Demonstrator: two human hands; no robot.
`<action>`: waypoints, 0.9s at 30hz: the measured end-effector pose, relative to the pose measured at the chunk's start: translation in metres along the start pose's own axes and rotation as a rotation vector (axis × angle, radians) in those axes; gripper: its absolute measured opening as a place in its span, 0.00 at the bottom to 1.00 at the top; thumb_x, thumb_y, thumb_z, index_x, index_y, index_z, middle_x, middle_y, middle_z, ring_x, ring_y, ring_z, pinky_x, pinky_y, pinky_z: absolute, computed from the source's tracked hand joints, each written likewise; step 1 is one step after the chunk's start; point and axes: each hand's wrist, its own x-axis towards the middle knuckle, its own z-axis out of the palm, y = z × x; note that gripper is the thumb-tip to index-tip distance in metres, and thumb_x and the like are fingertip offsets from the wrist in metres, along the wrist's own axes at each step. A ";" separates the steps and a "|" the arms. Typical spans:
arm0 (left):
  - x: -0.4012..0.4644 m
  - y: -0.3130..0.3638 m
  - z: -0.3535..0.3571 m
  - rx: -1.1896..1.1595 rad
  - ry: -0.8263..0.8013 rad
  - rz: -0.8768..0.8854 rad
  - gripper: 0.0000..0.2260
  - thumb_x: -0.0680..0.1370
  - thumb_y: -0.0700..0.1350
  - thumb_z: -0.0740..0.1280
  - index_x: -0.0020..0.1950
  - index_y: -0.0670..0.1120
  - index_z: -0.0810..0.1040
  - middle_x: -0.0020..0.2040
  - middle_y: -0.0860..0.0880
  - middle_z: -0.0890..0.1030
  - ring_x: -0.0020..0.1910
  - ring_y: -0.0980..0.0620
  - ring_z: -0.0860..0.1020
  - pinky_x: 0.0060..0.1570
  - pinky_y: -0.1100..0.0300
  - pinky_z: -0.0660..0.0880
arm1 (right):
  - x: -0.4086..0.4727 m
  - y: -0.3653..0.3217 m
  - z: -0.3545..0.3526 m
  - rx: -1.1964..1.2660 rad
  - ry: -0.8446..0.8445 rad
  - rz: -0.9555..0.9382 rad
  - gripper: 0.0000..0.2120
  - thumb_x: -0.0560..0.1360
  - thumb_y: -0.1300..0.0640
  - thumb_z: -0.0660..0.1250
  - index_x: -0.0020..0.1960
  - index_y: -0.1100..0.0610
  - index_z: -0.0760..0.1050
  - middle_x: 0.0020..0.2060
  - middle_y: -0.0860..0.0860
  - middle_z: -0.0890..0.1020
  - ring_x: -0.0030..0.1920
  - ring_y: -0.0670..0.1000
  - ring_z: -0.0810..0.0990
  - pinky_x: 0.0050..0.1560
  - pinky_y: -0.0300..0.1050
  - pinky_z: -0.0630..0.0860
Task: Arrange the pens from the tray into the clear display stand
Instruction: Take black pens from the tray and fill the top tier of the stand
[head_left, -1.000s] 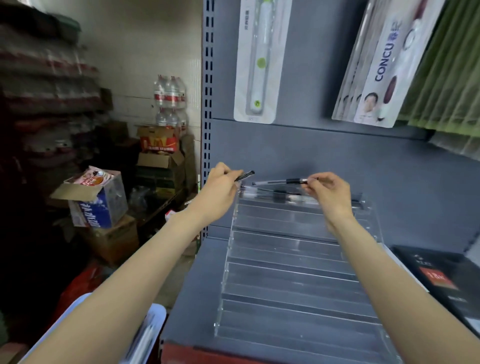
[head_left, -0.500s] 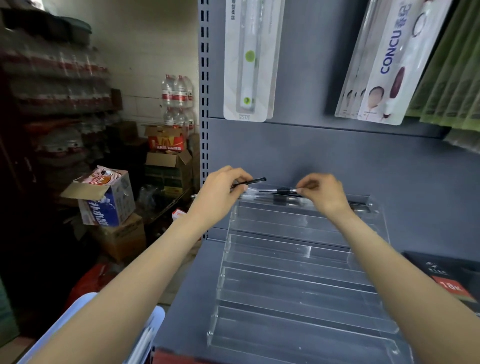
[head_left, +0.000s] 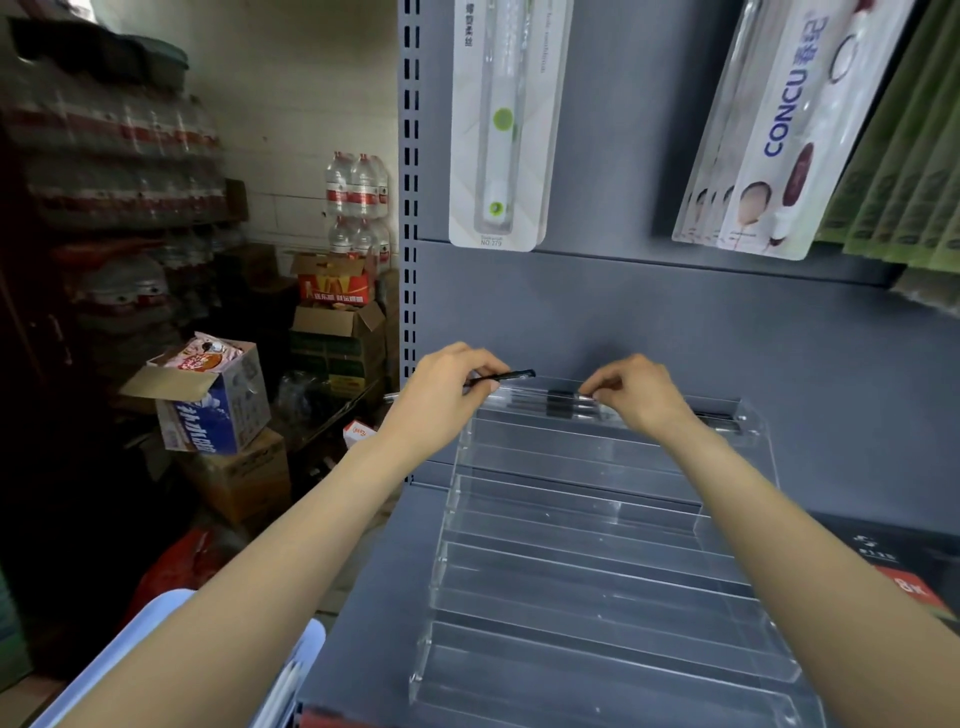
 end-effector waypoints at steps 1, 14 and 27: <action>0.000 0.000 0.000 -0.002 -0.007 0.000 0.10 0.77 0.40 0.66 0.57 0.47 0.80 0.50 0.48 0.80 0.50 0.53 0.77 0.52 0.69 0.69 | 0.000 0.001 0.000 0.015 -0.002 0.000 0.10 0.75 0.67 0.64 0.48 0.58 0.83 0.49 0.54 0.84 0.52 0.52 0.79 0.47 0.30 0.65; 0.002 0.001 -0.003 -0.005 -0.015 -0.009 0.10 0.77 0.40 0.66 0.56 0.47 0.80 0.50 0.49 0.80 0.48 0.55 0.77 0.52 0.68 0.69 | -0.001 -0.001 -0.001 -0.044 -0.078 -0.068 0.07 0.76 0.59 0.65 0.47 0.56 0.82 0.45 0.53 0.84 0.48 0.52 0.80 0.48 0.38 0.69; 0.004 0.004 0.001 0.001 -0.032 -0.027 0.10 0.77 0.41 0.66 0.56 0.47 0.80 0.50 0.49 0.80 0.50 0.53 0.78 0.52 0.70 0.68 | -0.004 0.001 0.022 -0.109 0.008 -0.236 0.12 0.74 0.64 0.66 0.56 0.56 0.80 0.49 0.56 0.79 0.52 0.57 0.77 0.54 0.46 0.71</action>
